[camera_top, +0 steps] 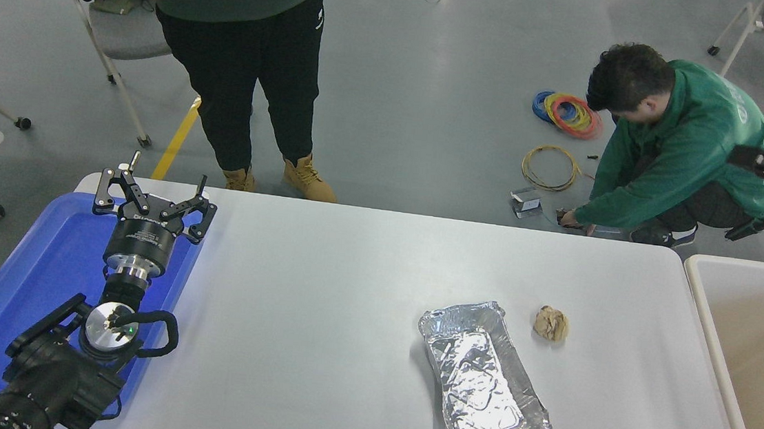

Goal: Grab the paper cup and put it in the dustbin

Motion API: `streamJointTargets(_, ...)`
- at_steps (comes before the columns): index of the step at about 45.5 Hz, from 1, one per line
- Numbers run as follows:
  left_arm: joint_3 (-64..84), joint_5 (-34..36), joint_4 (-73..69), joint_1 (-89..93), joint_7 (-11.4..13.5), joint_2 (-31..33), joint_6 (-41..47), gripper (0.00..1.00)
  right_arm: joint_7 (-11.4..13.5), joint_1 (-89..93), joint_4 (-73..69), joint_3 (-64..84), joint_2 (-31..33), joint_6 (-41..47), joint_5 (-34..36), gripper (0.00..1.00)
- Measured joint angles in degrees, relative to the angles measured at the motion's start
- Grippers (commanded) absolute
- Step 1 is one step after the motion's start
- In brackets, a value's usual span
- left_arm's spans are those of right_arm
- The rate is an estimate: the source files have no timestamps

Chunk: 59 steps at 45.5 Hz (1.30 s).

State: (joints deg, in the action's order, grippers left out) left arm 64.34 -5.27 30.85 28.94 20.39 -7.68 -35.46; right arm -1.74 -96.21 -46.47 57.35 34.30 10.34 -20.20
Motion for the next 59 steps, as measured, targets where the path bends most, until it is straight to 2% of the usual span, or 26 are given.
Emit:
streamJointTargets(21, 0.0, 0.0, 0.0, 0.0, 0.0, 0.0, 0.0, 1.0, 0.0, -15.7, -13.1, 7.7, -7.4, 14.7, 0.0, 1.0)
streamJointTargets(43, 0.0, 0.0, 0.0, 0.0, 0.0, -0.1, 0.0, 1.0, 0.0, -22.0, -22.7, 9.6, -8.9, 29.7, -0.3, 1.0)
streamJointTargets(59, 0.0, 0.0, 0.0, 0.0, 0.0, -0.1, 0.0, 1.0, 0.1, -22.7, -26.6, 9.8, -9.1, 33.6, -0.1, 1.0)
